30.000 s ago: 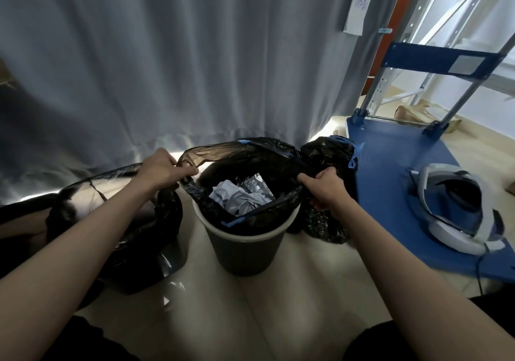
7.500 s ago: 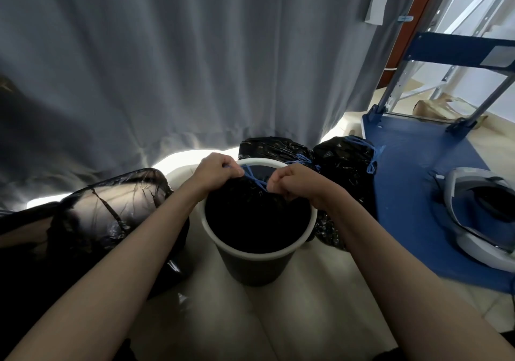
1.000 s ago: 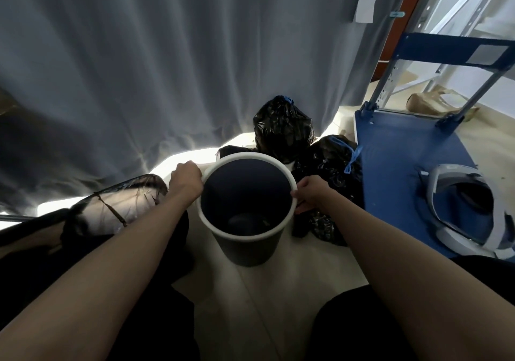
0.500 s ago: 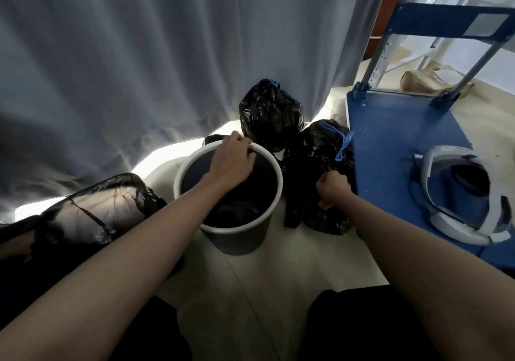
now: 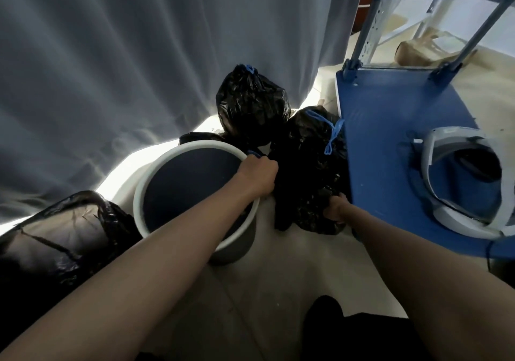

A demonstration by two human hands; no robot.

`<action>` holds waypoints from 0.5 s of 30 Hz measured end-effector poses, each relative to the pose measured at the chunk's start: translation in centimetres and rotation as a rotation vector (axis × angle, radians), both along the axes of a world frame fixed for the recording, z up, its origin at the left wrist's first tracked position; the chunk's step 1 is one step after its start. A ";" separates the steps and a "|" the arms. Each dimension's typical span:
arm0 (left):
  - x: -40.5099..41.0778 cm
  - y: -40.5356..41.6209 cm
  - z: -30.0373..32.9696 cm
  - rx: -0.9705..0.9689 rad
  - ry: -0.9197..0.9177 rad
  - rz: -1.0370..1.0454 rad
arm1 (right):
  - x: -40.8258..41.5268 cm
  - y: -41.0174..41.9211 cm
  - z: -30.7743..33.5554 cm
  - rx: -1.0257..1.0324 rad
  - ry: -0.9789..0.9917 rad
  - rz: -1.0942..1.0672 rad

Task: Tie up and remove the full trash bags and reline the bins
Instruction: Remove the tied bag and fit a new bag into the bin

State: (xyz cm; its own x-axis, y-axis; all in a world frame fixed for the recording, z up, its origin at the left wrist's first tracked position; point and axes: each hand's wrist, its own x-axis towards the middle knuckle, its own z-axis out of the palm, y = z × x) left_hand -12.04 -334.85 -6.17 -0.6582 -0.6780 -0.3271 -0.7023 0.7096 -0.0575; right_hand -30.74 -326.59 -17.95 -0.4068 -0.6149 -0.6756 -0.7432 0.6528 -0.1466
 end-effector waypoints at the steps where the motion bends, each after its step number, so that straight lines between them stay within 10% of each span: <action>1: -0.1 -0.2 -0.2 0.006 0.004 0.000 | 0.1 0.1 0.1 -0.004 -0.016 0.032; 8: -0.3 -0.4 0.1 0.116 0.240 0.088 | 0.3 -1.8 5.8 -0.504 -0.265 -0.260; 15: 0.8 -0.1 4.4 0.341 0.818 0.248 | 4.0 -3.0 19.8 -0.872 -0.494 -0.048</action>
